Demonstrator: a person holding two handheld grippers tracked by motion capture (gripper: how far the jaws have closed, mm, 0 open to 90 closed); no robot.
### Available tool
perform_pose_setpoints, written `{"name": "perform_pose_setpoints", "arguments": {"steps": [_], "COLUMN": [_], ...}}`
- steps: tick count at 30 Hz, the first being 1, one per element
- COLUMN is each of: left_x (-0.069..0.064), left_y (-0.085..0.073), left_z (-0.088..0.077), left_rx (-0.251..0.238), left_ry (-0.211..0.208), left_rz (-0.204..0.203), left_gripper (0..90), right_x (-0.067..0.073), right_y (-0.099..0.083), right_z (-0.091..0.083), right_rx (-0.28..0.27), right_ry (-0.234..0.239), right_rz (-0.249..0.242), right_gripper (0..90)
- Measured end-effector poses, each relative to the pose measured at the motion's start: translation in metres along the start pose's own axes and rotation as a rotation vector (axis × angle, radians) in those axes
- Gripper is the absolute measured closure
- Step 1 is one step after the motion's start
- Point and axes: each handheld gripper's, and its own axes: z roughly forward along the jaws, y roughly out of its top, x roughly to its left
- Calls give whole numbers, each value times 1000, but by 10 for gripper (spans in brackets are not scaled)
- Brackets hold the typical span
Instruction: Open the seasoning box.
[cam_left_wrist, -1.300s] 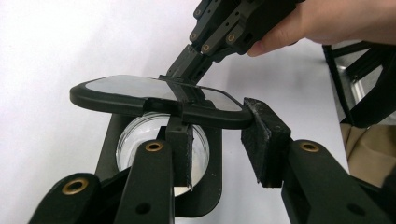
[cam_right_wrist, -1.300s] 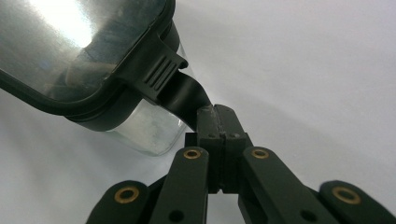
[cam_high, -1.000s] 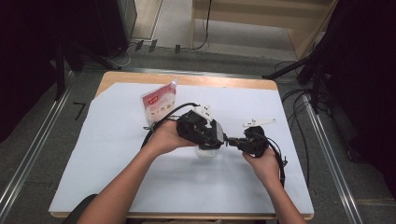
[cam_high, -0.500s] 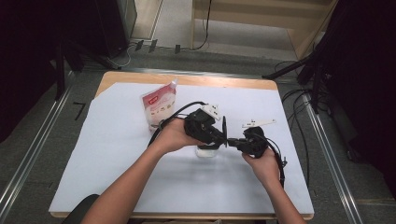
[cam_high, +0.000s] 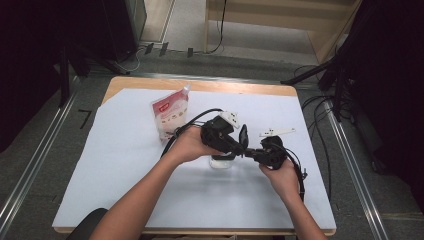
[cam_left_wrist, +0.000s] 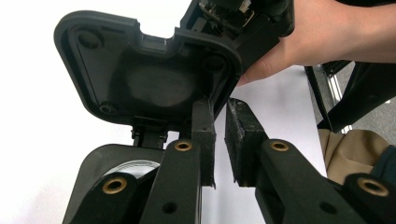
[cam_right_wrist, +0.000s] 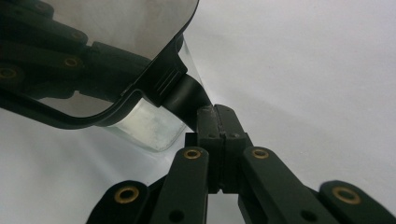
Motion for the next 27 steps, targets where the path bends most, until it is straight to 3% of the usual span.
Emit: {"name": "perform_pose_setpoints", "arguments": {"steps": [7,10,15,16,17,27], "left_x": [-1,0,3,4,4,3], "left_y": [-7,-14,-23,-27,-27,-50], "left_z": [-10,-21,-33,-39,-39,-61], "left_rx": [-17,-47,-76,-78,-78,-86], "left_ry": [3,9,21,50,50,110], "left_rz": [-22,-57,-114,-126,-126,-151], "left_gripper": [695,598,525,510,494,450], "right_x": [0,2,3,3,3,15], "right_y": [1,1,-1,-3,-3,-16], "right_z": [-3,-5,-10,-14,-14,-30], "right_rx": [-19,-18,-20,-23,-23,-55], "right_ry": [14,6,11,11,11,56], "right_rz": [-7,-22,-25,-21,-21,-27], "right_gripper": [900,892,855,841,841,649]}}
